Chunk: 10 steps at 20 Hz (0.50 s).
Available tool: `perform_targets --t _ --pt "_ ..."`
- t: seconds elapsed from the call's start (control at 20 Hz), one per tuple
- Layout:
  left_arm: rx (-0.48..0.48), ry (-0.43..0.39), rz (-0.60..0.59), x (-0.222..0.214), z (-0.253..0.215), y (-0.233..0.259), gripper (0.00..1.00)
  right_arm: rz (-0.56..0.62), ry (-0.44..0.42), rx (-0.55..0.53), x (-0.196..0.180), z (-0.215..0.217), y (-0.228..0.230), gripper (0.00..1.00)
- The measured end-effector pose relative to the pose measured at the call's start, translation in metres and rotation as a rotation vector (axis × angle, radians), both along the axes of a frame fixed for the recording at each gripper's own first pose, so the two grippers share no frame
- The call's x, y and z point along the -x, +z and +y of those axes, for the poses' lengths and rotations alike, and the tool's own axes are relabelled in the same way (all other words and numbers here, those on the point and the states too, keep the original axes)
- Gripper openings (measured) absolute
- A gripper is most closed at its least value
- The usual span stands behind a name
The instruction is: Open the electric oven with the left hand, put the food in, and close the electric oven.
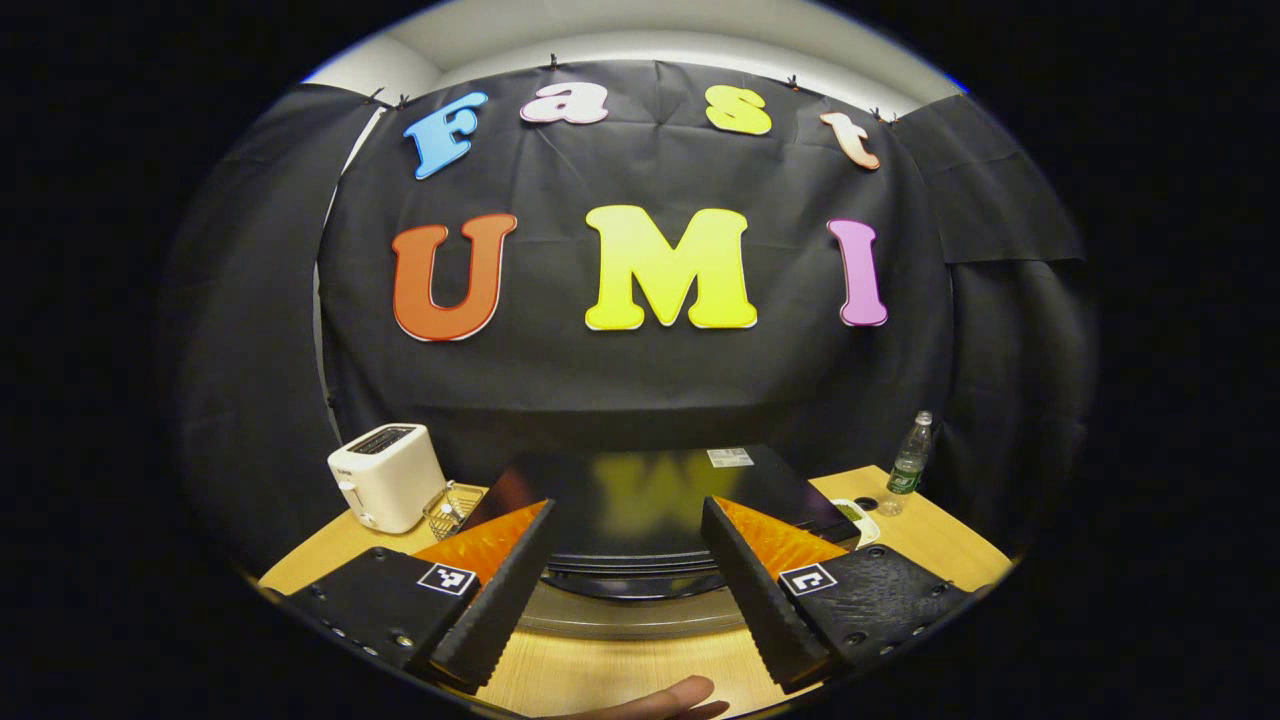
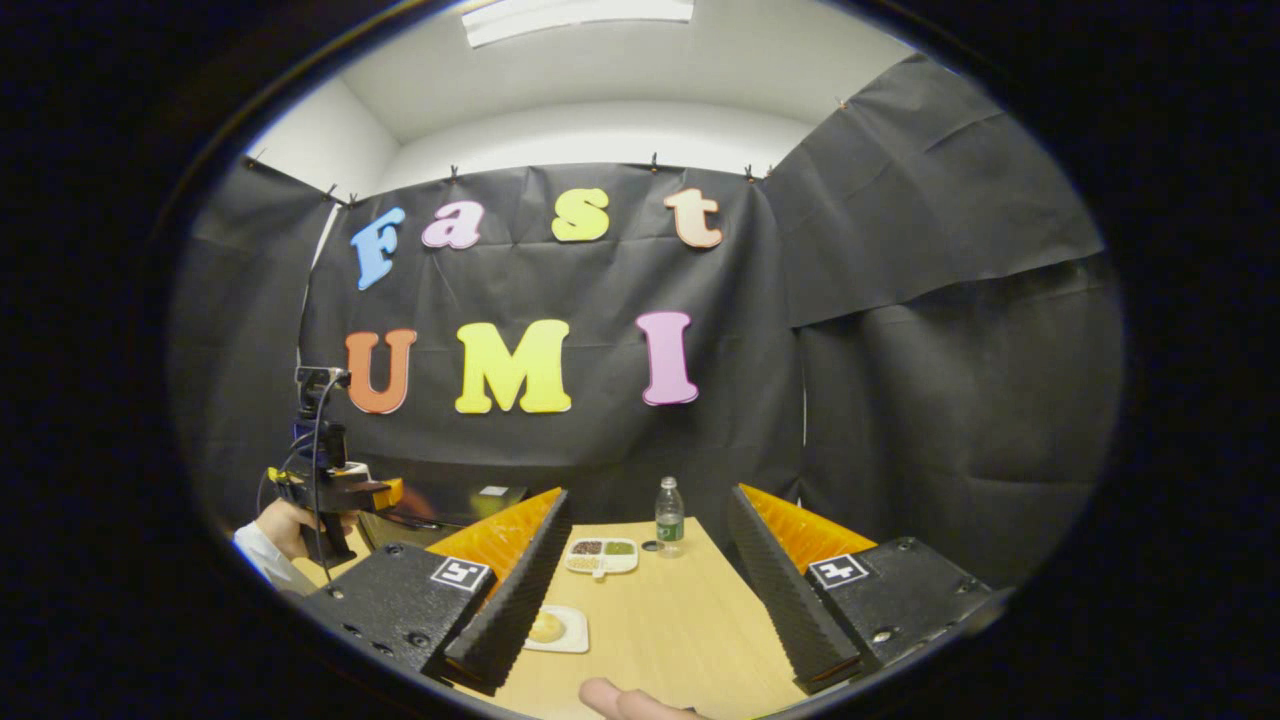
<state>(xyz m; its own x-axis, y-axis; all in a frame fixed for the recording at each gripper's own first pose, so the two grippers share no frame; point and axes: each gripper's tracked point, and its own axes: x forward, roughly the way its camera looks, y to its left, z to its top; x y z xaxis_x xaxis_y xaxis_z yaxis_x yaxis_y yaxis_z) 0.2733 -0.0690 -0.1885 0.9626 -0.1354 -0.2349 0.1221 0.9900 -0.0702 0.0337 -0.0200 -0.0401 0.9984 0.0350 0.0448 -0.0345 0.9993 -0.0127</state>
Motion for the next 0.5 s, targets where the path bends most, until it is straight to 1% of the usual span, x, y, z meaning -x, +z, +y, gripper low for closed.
perform_targets --t 0.1,0.15,0.2,0.25,0.3,0.35,0.45,0.5 --pt "-0.007 -0.006 0.026 -0.008 -0.005 -0.013 0.94 -0.003 -0.008 0.0 -0.001 -0.006 -0.001 0.94" --pt "-0.013 -0.011 0.042 -0.01 -0.008 -0.02 0.94 -0.001 -0.013 -0.001 -0.002 -0.008 -0.003 1.0" --pt "-0.016 -0.011 0.051 -0.012 -0.009 -0.025 0.94 0.001 -0.015 -0.004 -0.004 -0.01 -0.005 0.94" --pt "-0.014 -0.015 0.061 -0.013 -0.011 -0.029 0.94 0.004 -0.016 -0.006 -0.005 -0.011 -0.006 1.0" --pt "-0.009 -0.018 0.073 -0.013 -0.013 -0.033 0.94 0.008 -0.017 -0.008 -0.006 -0.011 -0.009 0.94" --pt "0.001 -0.027 0.086 -0.012 -0.016 -0.038 0.94 0.012 -0.018 -0.008 -0.007 -0.012 -0.009 1.0" --pt "0.01 -0.036 0.136 -0.01 -0.02 -0.051 0.95 0.018 -0.015 -0.007 -0.009 -0.011 -0.011 1.0" --pt "-0.001 -0.03 0.166 -0.009 -0.019 -0.057 0.94 0.019 -0.013 -0.006 -0.008 -0.01 -0.012 0.95"
